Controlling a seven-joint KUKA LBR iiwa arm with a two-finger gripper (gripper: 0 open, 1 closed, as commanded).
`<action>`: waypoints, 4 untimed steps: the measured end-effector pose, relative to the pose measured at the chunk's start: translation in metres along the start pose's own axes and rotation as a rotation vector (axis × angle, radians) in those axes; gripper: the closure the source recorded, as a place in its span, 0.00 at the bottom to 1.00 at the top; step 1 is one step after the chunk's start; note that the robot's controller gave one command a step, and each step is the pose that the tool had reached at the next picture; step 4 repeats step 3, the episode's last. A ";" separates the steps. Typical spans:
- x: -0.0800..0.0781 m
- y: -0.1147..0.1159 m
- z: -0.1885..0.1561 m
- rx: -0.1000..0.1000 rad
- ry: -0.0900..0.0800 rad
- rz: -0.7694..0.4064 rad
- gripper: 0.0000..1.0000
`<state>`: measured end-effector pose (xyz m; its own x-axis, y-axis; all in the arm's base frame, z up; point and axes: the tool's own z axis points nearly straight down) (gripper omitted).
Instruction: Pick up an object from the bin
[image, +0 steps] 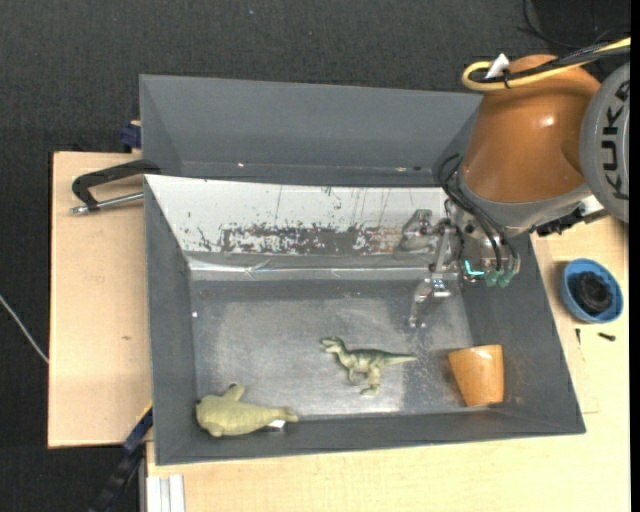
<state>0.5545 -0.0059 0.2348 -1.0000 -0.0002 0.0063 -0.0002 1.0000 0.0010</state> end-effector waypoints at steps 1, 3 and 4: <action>0.061 0.008 0.160 0.000 0.003 -0.128 0.00; 0.034 -0.016 -0.023 0.006 -0.019 -0.581 1.00; 0.034 -0.016 -0.023 0.006 -0.019 -0.581 1.00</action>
Offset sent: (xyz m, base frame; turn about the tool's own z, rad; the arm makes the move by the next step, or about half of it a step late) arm -0.0600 0.0070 -0.1562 -0.1278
